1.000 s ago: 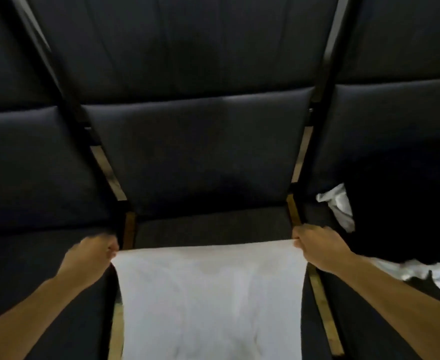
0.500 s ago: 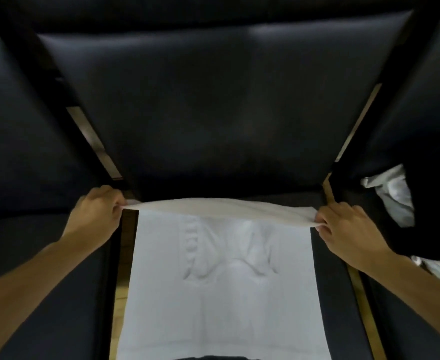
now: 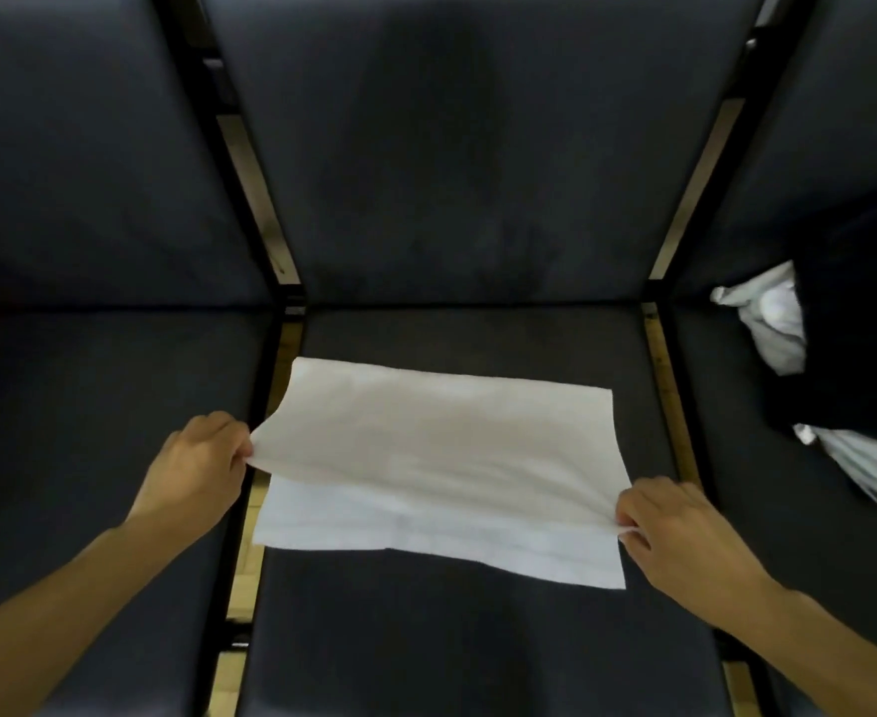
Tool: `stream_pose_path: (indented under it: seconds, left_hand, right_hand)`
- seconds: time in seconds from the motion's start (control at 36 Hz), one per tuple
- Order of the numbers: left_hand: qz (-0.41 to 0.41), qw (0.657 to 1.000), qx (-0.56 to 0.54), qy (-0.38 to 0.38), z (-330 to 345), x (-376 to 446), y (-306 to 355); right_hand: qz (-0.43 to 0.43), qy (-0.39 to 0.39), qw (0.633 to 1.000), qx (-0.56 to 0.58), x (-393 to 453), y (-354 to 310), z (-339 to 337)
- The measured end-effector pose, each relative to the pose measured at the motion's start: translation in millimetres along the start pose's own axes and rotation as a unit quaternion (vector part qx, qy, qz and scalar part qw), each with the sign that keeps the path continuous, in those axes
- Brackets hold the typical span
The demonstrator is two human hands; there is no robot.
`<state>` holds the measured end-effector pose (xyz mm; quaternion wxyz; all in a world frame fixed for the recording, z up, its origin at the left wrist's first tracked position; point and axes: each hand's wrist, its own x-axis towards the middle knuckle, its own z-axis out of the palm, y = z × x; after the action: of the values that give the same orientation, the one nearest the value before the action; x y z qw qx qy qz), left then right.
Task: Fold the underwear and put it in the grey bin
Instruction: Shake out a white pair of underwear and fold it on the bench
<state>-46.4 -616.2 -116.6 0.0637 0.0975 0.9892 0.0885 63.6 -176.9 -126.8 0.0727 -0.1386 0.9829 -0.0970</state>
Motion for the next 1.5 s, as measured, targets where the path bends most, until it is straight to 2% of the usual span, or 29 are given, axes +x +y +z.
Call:
stream_pose_path:
  seconds: [0.17,0.25,0.39,0.5,0.56,0.64,0.69,0.83,0.89,0.92,0.97,1.06,1.17,1.22,1.25,1.31,1.39,1.44,1.5]
  left_hand:
    - [-0.022,1.0,0.016,-0.014,20.3,-34.3,-5.5]
    - [-0.026,0.999,0.021,-0.029,26.3,-48.9,-2.9]
    - [-0.06,0.986,0.074,-0.133,32.8,-61.8,15.3]
    - [-0.094,0.989,0.037,-0.111,31.6,-65.6,50.9]
    - [-0.09,0.988,-0.001,-0.125,34.2,-64.3,73.2]
    - [-0.059,0.986,-0.025,-0.152,48.5,-58.6,103.8]
    - [-0.051,0.982,-0.013,-0.179,60.3,-52.2,120.5]
    - [-0.104,0.96,0.018,-0.259,87.5,-41.6,151.1]
    - [-0.113,0.964,0.006,-0.24,92.2,-39.8,154.0]
    - [-0.107,0.96,-0.01,-0.259,93.8,-39.4,151.5]
    - [-0.069,0.966,0.007,-0.251,102.4,-43.6,142.0]
    - [-0.016,0.967,0.029,-0.251,108.1,-43.8,124.7]
    - [0.035,0.971,0.07,-0.228,106.0,-14.6,96.6]
    - [0.006,0.971,0.11,-0.21,96.1,10.3,93.9]
    - [-0.03,0.97,0.117,-0.212,91.7,21.9,94.6]
    - [-0.107,0.974,0.097,-0.174,84.6,36.6,99.9]
    - [-0.199,0.969,0.004,-0.144,81.5,34.3,114.9]
    - [-0.269,0.949,-0.097,-0.135,81.1,26.6,122.4]
    - [-0.307,0.93,-0.159,-0.124,82.2,22.4,126.1]
  right_hand:
    - [-0.007,-0.019,0.999,-0.027,-24.6,-10.9,9.6]
    - [0.008,-0.07,0.997,-0.034,-36.4,-11.2,16.4]
    - [0.044,-0.142,0.987,-0.057,-44.5,-18.3,25.6]
    - [0.057,-0.192,0.979,-0.027,-39.1,-24.9,25.9]
    - [0.076,-0.202,0.976,-0.027,-29.8,-30.7,23.9]
    - [0.078,-0.14,0.987,-0.02,-1.3,-32.0,26.4]
    - [0.063,-0.147,0.987,-0.026,29.7,-41.9,23.7]
    - [0.052,-0.047,0.997,0.036,114.5,-69.0,31.6]
    - [0.047,-0.039,0.998,0.027,142.8,-77.6,40.3]
    - [0.051,-0.039,0.997,0.034,153.7,-82.9,40.5]
    - [0.082,-0.061,0.994,0.038,171.0,-82.7,49.9]
    - [0.117,-0.074,0.99,0.01,168.2,-71.6,60.5]
    - [0.182,-0.054,0.982,0.023,133.7,-60.8,70.6]
    - [0.224,-0.1,0.968,0.046,115.3,-67.1,63.5]
    - [0.253,-0.15,0.954,0.057,105.7,-68.8,61.5]
    - [0.33,-0.219,0.907,0.142,93.3,-70.2,59.4]
    - [0.419,-0.207,0.843,0.266,88.5,-73.0,58.0]
    - [0.463,-0.183,0.806,0.32,90.7,-74.4,57.7]
    - [0.5,-0.152,0.764,0.379,93.4,-77.1,56.5]
